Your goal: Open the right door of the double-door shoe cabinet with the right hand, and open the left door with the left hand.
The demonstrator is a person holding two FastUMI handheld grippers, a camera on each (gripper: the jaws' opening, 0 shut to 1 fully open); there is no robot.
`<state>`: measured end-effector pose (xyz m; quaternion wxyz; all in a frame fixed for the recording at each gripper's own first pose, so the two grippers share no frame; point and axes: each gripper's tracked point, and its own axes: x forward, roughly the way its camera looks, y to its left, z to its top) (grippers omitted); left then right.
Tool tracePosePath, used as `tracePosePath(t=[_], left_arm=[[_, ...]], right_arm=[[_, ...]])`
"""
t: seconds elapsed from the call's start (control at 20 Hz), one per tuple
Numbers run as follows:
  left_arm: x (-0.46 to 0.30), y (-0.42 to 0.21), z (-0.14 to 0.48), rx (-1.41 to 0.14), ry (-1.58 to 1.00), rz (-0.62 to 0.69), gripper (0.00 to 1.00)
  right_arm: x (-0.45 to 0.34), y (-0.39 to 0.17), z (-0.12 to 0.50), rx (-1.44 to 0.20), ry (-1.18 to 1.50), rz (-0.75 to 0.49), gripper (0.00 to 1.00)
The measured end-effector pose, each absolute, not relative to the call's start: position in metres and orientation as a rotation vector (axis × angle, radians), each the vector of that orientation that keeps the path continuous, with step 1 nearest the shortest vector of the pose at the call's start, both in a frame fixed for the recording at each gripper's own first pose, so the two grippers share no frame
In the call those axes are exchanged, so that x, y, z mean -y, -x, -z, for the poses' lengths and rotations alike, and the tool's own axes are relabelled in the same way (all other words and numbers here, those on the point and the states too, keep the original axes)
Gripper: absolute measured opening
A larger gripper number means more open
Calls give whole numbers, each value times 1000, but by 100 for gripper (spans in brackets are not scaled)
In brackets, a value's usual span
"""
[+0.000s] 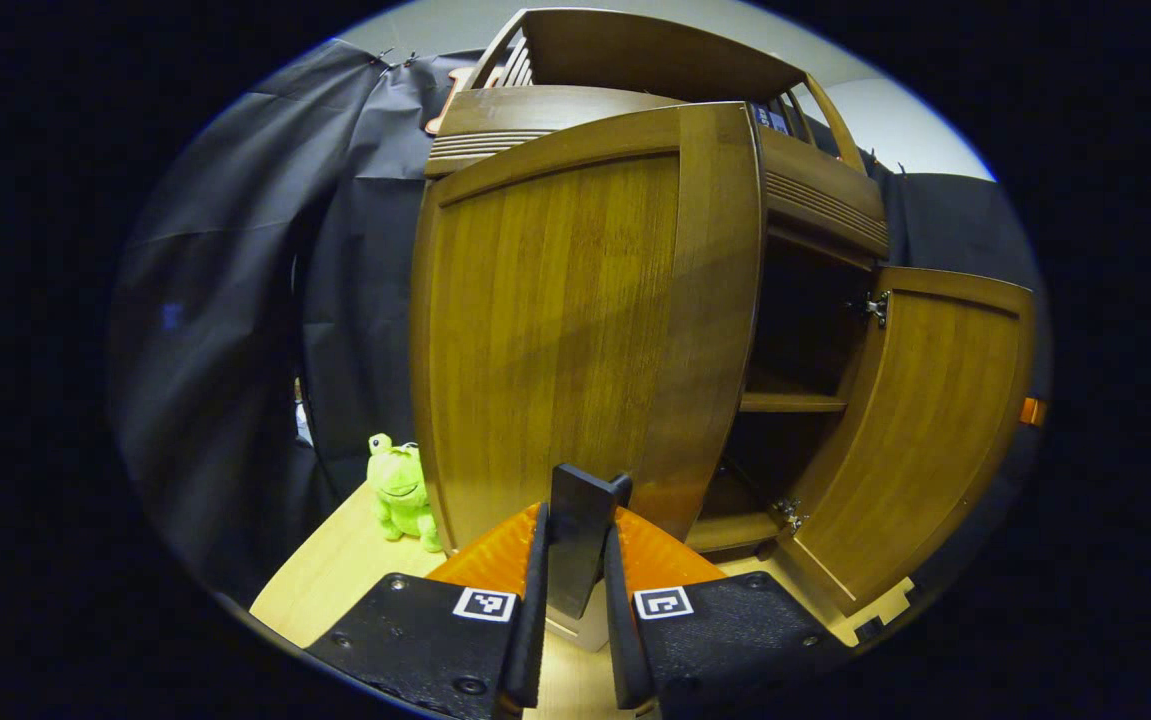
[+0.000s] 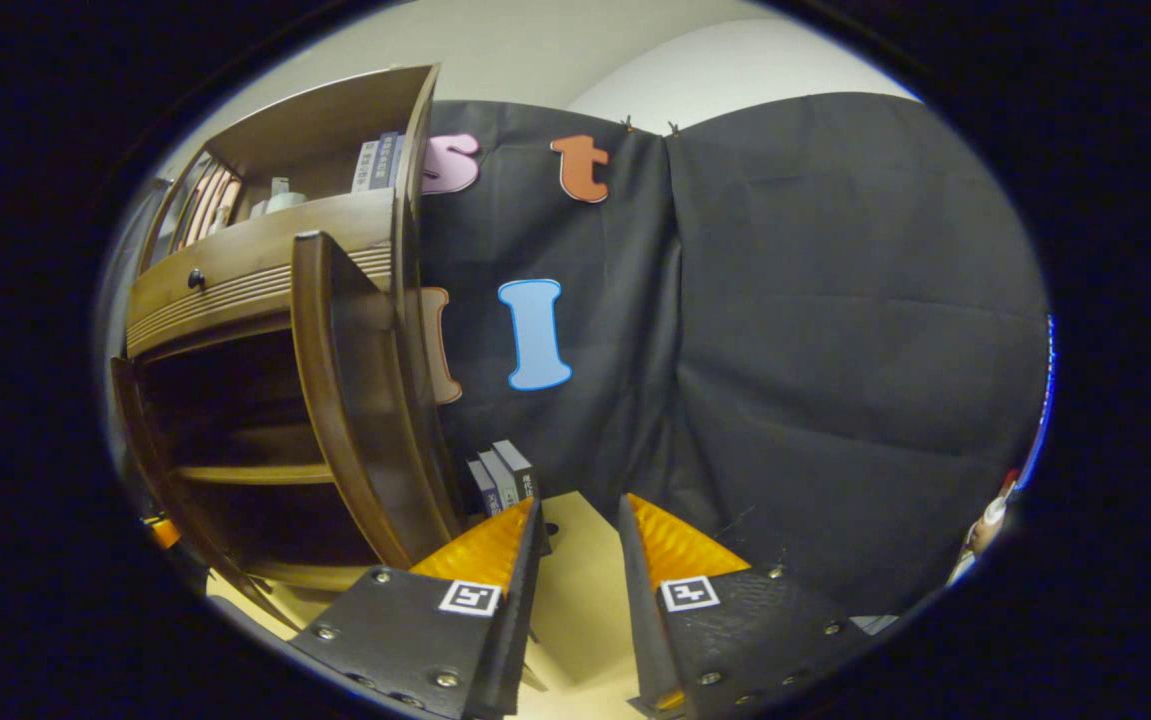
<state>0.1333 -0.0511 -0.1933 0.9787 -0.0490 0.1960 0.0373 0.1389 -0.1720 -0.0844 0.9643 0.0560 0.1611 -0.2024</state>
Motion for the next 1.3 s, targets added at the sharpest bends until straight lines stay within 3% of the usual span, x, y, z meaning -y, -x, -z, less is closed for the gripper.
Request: tracePosePath(t=[0.6, 1.05, 1.25, 1.3], left_arm=[[43, -132, 197, -419, 31, -129, 18], [39, -133, 195, -403, 28, -152, 21], [32, -132, 195, -416, -6, -183, 17], [30, -131, 195, -419, -14, -197, 12]], right_arm=[[165, -151, 91, -330, -135, 404, 47], [169, -154, 94, -328, -154, 414, 44], [169, -155, 96, -325, -164, 415, 47], [169, -154, 95, -324, -164, 415, 44]])
